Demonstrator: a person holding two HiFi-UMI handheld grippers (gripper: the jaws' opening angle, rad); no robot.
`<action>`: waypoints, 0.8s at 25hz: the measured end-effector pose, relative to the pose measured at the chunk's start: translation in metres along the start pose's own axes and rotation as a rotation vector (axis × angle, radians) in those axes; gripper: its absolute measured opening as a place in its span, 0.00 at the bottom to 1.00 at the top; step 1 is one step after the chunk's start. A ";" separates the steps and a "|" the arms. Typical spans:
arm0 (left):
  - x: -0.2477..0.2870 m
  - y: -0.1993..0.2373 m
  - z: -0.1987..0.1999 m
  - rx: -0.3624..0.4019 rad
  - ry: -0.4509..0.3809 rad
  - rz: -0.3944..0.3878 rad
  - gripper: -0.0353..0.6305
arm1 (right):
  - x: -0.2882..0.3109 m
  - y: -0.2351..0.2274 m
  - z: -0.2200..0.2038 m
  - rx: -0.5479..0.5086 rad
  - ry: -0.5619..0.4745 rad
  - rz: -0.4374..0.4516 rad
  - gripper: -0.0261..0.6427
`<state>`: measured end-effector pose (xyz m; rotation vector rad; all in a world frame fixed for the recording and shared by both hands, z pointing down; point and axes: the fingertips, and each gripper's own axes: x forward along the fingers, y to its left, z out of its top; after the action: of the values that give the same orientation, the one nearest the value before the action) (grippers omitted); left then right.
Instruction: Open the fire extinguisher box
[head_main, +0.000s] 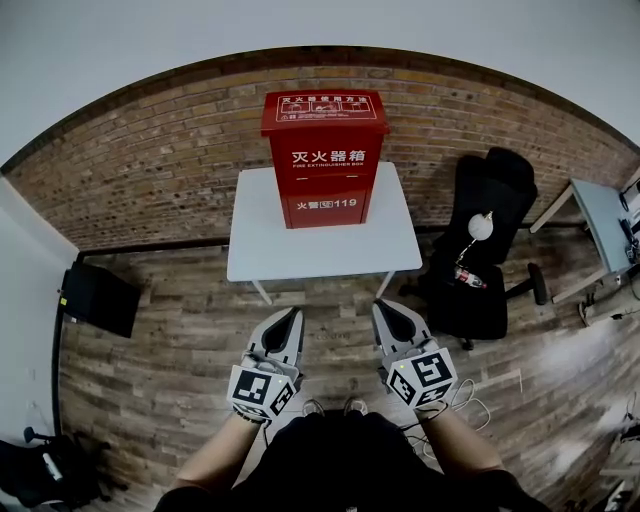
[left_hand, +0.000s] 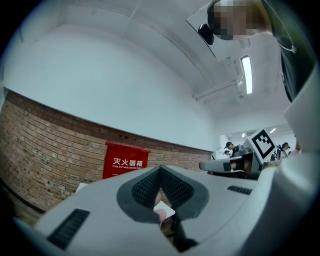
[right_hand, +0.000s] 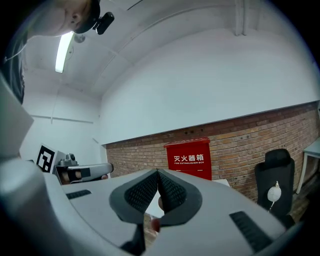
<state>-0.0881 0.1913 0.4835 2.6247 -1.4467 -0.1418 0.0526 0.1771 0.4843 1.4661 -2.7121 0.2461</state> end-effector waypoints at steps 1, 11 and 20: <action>-0.001 0.003 0.000 0.004 0.006 -0.004 0.13 | 0.002 0.002 0.000 0.002 0.000 -0.006 0.07; -0.002 0.043 -0.006 0.009 0.042 -0.041 0.13 | 0.029 0.015 -0.007 0.002 0.009 -0.073 0.07; 0.034 0.080 -0.011 -0.009 0.041 -0.030 0.13 | 0.073 -0.014 -0.010 -0.038 0.034 -0.093 0.07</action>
<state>-0.1345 0.1214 0.5073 2.6267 -1.3906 -0.0971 0.0236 0.1107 0.5039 1.5586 -2.5989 0.2121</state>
